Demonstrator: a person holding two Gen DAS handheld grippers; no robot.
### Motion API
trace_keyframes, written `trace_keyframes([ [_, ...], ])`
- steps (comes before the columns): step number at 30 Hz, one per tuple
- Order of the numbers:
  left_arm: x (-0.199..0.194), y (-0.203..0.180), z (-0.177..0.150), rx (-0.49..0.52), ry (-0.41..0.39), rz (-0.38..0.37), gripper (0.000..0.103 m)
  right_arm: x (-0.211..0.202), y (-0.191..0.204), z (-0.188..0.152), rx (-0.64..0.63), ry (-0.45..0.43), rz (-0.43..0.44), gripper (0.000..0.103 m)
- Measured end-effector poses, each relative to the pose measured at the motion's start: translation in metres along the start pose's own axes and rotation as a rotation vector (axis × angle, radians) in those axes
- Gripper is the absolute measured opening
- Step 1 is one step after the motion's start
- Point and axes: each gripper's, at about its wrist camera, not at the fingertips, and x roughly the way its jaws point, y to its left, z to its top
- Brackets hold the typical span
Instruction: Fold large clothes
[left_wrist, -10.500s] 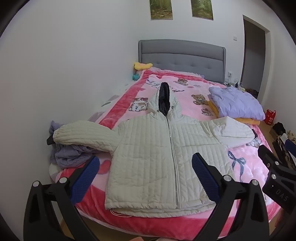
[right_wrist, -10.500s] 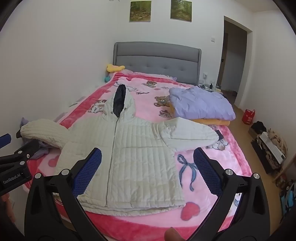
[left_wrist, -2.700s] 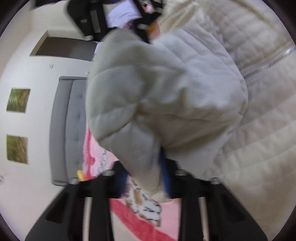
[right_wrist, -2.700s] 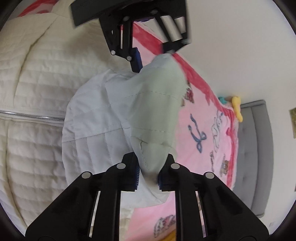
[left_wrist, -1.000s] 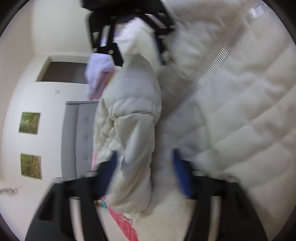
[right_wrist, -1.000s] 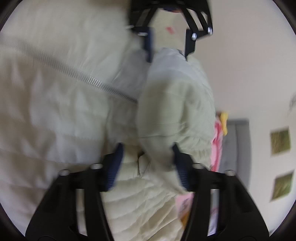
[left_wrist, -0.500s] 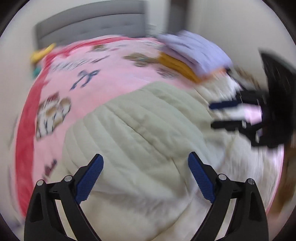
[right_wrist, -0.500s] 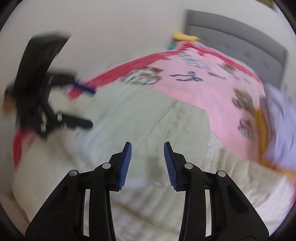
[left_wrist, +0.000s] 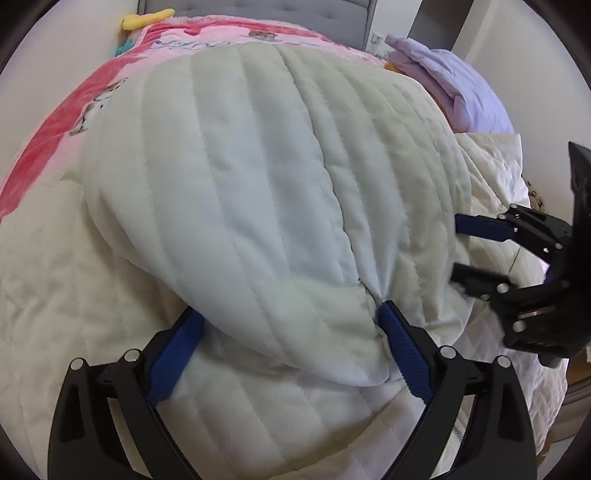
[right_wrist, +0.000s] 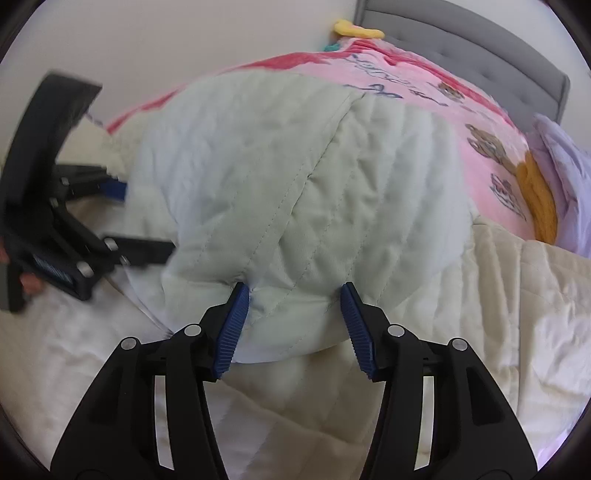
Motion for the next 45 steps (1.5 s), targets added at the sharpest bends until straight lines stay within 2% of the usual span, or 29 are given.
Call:
trace_keyframes([
  [3,0.006,-0.009,0.0,0.035,0.012,0.047,0.096,0.008,0.002,-0.001,-0.01,0.02,-0.02,0.051],
  [7,0.005,-0.01,-0.002,0.036,0.007,0.058,0.096,0.006,0.01,-0.006,-0.063,0.025,-0.064,0.051],
  [9,-0.007,-0.014,-0.001,0.043,-0.027,0.083,0.096,-0.005,0.008,-0.001,-0.051,0.01,-0.057,0.052],
  [10,-0.016,-0.013,0.0,0.042,-0.049,0.082,0.096,-0.012,0.006,0.002,-0.044,-0.013,-0.051,0.055],
  [12,-0.049,-0.014,0.003,0.053,-0.154,0.074,0.096,-0.035,0.0,0.008,-0.03,-0.102,-0.046,0.063],
  [13,-0.066,-0.016,0.007,0.084,-0.209,0.086,0.096,-0.05,-0.003,0.012,-0.027,-0.158,-0.052,0.069],
  [16,-0.096,-0.023,0.023,0.187,-0.324,0.132,0.096,-0.078,-0.02,0.034,-0.027,-0.267,-0.04,0.076],
  [18,-0.104,-0.021,0.048,0.249,-0.358,0.079,0.098,-0.081,-0.033,0.053,-0.038,-0.311,-0.052,0.08],
  [20,-0.098,-0.016,0.073,0.28,-0.334,0.021,0.098,-0.072,-0.044,0.074,-0.08,-0.332,-0.064,0.085],
  [23,-0.071,-0.009,0.116,0.323,-0.266,-0.04,0.098,-0.042,-0.059,0.107,-0.131,-0.306,-0.041,0.085],
  [24,-0.062,-0.006,0.125,0.311,-0.242,-0.068,0.098,-0.034,-0.061,0.115,-0.134,-0.3,-0.023,0.084],
  [25,-0.043,0.001,0.137,0.276,-0.178,-0.121,0.098,-0.022,-0.063,0.126,-0.145,-0.285,0.006,0.084],
  [27,-0.015,0.015,0.143,0.218,-0.078,-0.163,0.098,0.001,-0.062,0.139,-0.171,-0.26,-0.003,0.084],
  [30,0.009,0.015,0.13,0.237,-0.047,-0.112,0.098,0.034,-0.059,0.133,-0.199,-0.134,0.026,0.084],
  [31,0.013,0.012,0.12,0.252,-0.051,-0.101,0.098,0.04,-0.057,0.129,-0.209,-0.12,0.024,0.084],
  [36,0.031,0.016,0.084,0.236,-0.027,-0.083,0.098,0.056,-0.054,0.09,-0.224,-0.078,-0.004,0.084],
  [40,0.039,0.015,0.078,0.224,-0.038,-0.06,0.098,0.063,-0.06,0.067,-0.145,-0.064,0.0,0.084],
  [45,0.041,0.011,0.076,0.275,-0.055,-0.03,0.098,0.072,-0.063,0.065,-0.111,-0.045,0.004,0.085],
])
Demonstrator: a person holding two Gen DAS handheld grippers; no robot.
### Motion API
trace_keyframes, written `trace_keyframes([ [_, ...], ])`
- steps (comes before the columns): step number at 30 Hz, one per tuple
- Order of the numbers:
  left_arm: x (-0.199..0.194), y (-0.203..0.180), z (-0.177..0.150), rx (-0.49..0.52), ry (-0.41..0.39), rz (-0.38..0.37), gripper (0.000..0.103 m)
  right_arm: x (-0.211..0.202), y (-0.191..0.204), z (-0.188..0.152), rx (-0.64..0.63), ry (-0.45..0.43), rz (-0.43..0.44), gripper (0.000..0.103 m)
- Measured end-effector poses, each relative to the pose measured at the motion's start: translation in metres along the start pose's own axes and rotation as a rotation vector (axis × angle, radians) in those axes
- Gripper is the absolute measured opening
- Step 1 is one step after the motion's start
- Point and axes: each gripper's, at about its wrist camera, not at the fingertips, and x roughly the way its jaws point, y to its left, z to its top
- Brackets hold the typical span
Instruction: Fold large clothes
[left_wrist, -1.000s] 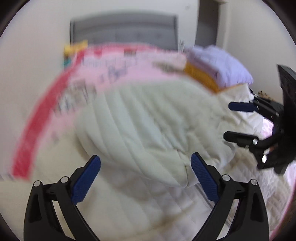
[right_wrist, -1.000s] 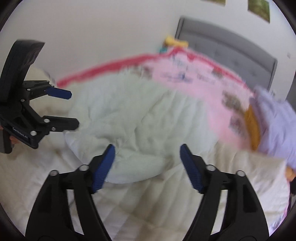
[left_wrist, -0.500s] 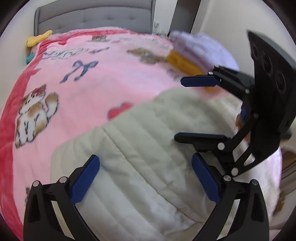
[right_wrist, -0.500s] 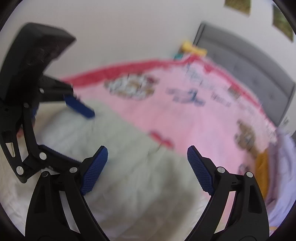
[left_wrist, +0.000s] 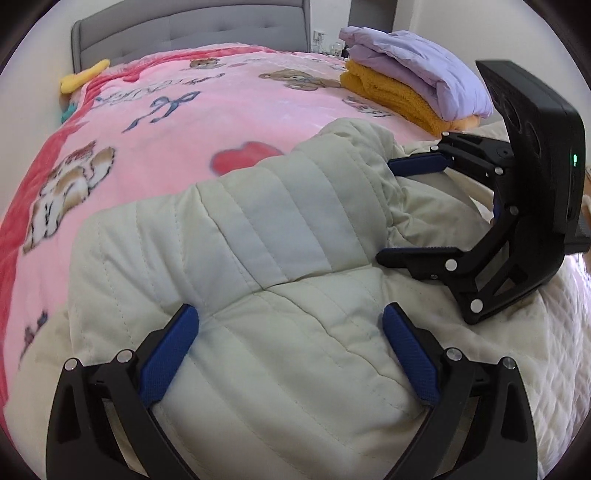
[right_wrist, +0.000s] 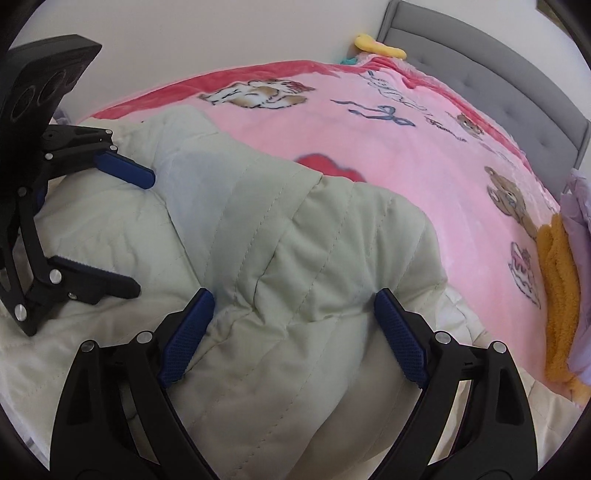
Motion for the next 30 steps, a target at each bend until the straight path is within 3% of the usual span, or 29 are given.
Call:
trace_keyframes([
  [4,-0.03,-0.007,0.005,0.033,-0.047,0.032,0.098,-0.036,0.0,0.009,0.015,-0.076,-0.03,0.085],
  [7,-0.069,-0.012,-0.003,0.018,-0.163,0.035,0.098,-0.072,0.005,0.003,0.031,-0.153,-0.03,0.085],
  [10,-0.071,-0.017,-0.013,0.017,-0.119,0.015,0.098,-0.097,0.015,-0.011,0.056,-0.174,-0.013,0.086],
  [13,-0.053,-0.023,-0.025,0.035,-0.061,0.031,0.098,-0.096,0.029,-0.027,0.032,-0.133,-0.027,0.089],
  [18,-0.041,-0.031,-0.035,0.042,-0.034,0.057,0.098,-0.074,0.038,-0.045,0.013,-0.062,-0.037,0.089],
  [22,-0.025,-0.034,-0.045,0.078,-0.015,0.076,0.098,-0.052,0.053,-0.051,-0.123,0.005,-0.085,0.088],
  [27,-0.024,-0.031,-0.046,0.076,-0.019,0.061,0.098,-0.045,0.043,-0.052,-0.071,0.032,-0.036,0.088],
  [30,-0.034,-0.037,-0.045,0.105,-0.028,0.093,0.098,-0.054,0.04,-0.047,-0.057,0.039,-0.026,0.089],
])
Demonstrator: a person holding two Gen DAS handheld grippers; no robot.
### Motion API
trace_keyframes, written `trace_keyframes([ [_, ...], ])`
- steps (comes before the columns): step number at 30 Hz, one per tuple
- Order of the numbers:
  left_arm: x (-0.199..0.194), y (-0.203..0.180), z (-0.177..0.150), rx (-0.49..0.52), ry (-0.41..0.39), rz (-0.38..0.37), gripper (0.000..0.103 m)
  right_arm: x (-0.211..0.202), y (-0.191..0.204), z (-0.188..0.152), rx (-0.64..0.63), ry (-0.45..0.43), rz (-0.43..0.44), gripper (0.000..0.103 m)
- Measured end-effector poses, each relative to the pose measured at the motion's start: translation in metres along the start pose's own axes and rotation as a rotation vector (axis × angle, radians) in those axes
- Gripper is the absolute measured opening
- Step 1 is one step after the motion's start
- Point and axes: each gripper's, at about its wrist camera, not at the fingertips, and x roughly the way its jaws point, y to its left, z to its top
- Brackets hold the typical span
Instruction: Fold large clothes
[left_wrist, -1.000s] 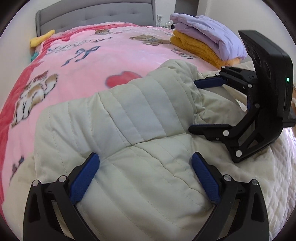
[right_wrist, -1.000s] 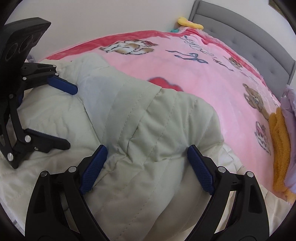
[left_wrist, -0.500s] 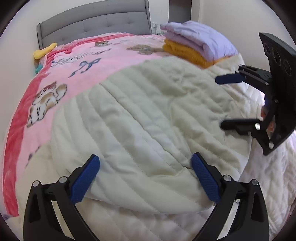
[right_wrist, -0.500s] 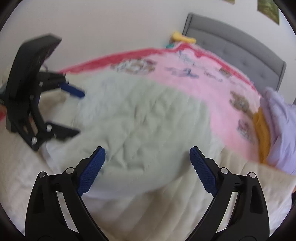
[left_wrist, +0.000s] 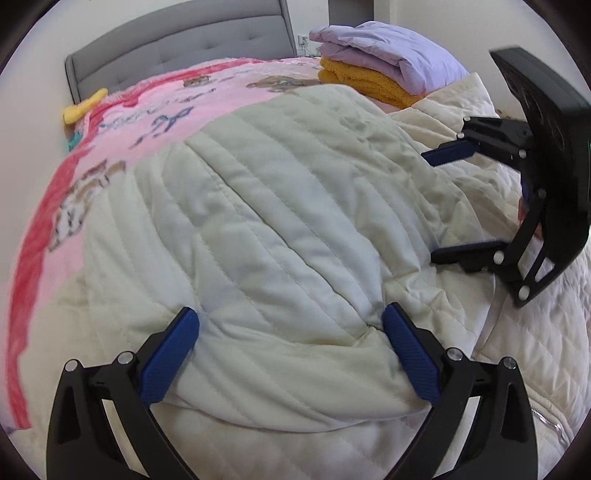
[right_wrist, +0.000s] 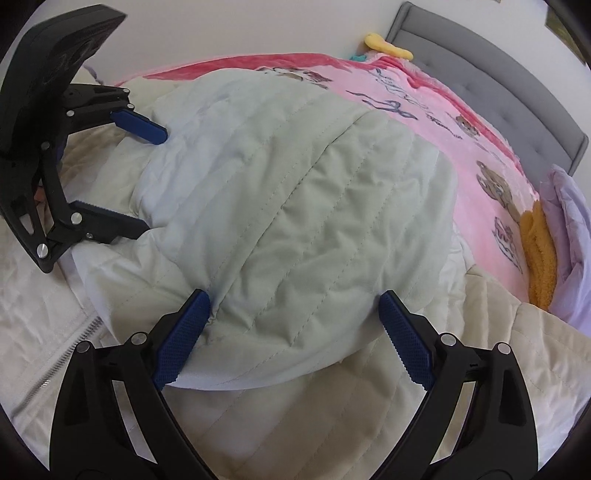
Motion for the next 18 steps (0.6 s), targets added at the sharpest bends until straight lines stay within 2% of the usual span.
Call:
trace_keyframes([
  [3,-0.029,-0.004,0.006,0.003,-0.061,0.033,0.098,-0.028,-0.003,0.008,0.012,-0.085,-0.006,0.087],
  [6,-0.049,-0.005,0.006,-0.003,-0.102,0.02,0.098,-0.062,0.001,0.018,0.005,-0.207,-0.014,0.087],
  [7,-0.052,-0.007,0.006,0.005,-0.106,0.015,0.098,-0.07,0.007,0.02,-0.027,-0.229,0.015,0.087],
  [8,-0.053,-0.011,0.004,0.026,-0.105,0.008,0.098,-0.072,0.015,0.022,-0.072,-0.232,0.027,0.082],
  [10,-0.052,-0.021,-0.001,0.078,-0.1,0.023,0.098,-0.067,0.035,0.021,-0.177,-0.2,0.048,0.071],
  [13,-0.039,-0.022,-0.004,0.072,-0.058,0.017,0.098,-0.045,0.056,0.01,-0.278,-0.132,0.025,0.07],
  [18,-0.019,-0.019,-0.016,0.041,-0.014,0.007,0.098,-0.017,0.03,-0.001,-0.072,-0.036,0.143,0.073],
])
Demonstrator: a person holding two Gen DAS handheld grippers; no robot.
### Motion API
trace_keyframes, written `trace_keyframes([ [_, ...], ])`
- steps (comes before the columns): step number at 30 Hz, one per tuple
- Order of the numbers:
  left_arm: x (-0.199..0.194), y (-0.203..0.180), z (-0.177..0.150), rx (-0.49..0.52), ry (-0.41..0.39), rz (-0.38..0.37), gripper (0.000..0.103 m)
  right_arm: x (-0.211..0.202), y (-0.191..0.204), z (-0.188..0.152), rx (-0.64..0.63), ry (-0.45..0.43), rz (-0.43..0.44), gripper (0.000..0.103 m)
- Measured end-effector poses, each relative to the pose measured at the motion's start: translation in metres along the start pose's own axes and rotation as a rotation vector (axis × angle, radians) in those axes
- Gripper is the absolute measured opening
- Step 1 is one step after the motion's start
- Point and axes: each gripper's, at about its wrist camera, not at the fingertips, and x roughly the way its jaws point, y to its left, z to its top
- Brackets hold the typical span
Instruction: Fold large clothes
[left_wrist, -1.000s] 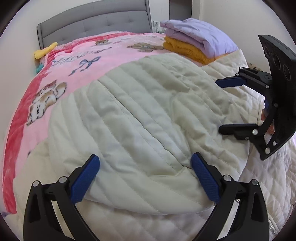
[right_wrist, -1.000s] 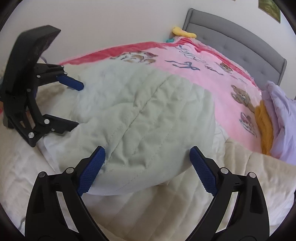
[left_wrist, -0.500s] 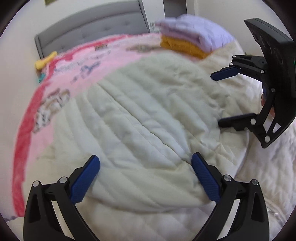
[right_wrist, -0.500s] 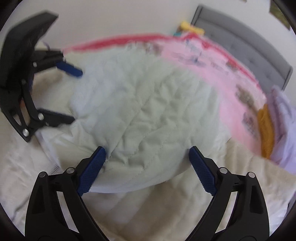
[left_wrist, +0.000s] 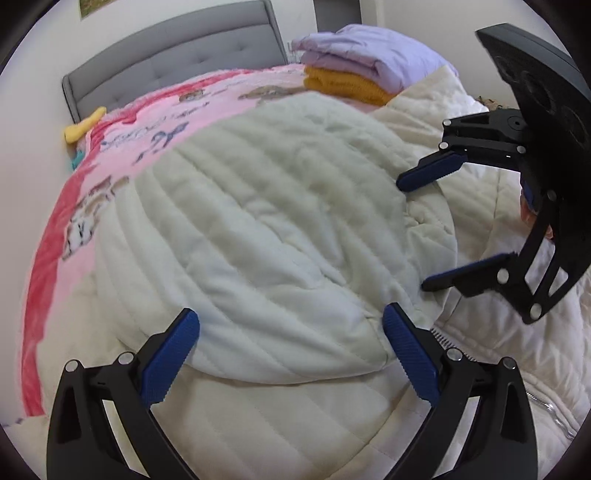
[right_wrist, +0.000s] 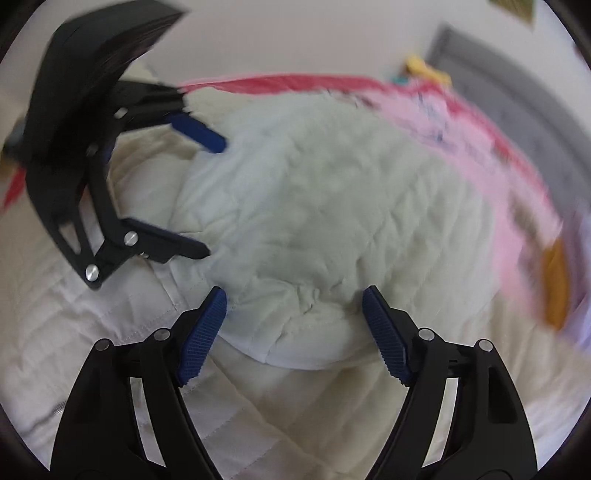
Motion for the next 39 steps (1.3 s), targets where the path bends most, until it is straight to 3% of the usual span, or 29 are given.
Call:
trace_keyframes([
  [6,0.014,0.007,-0.006,-0.038,0.032,-0.061,0.098,0.01,0.003,-0.007,-0.005,0.011,0.013,0.074],
  [14,0.022,0.004,-0.012,-0.042,0.026,-0.051,0.099,0.012,0.008,-0.018,-0.015,-0.015,0.0,0.074],
  [21,-0.005,-0.012,0.005,0.017,0.0,0.056,0.098,-0.007,0.014,-0.006,-0.028,-0.027,-0.049,0.076],
  [23,-0.025,-0.016,0.019,0.001,-0.048,0.068,0.098,-0.026,0.014,-0.001,0.001,-0.088,-0.099,0.086],
  [27,-0.064,-0.024,0.056,-0.065,-0.2,0.043,0.098,-0.065,-0.001,-0.003,0.167,-0.193,-0.135,0.089],
  [31,-0.053,-0.047,0.088,-0.037,-0.223,0.029,0.098,-0.1,-0.04,-0.032,0.367,-0.207,-0.303,0.089],
  [34,-0.02,-0.062,0.094,-0.028,-0.129,0.013,0.098,-0.129,-0.078,-0.066,0.524,-0.201,-0.434,0.091],
  [36,0.007,-0.067,0.087,-0.074,-0.048,-0.003,0.098,-0.148,-0.108,-0.095,0.64,-0.195,-0.503,0.091],
  [39,0.038,-0.068,0.07,-0.096,0.037,0.042,0.098,-0.178,-0.167,-0.147,0.832,-0.189,-0.592,0.091],
])
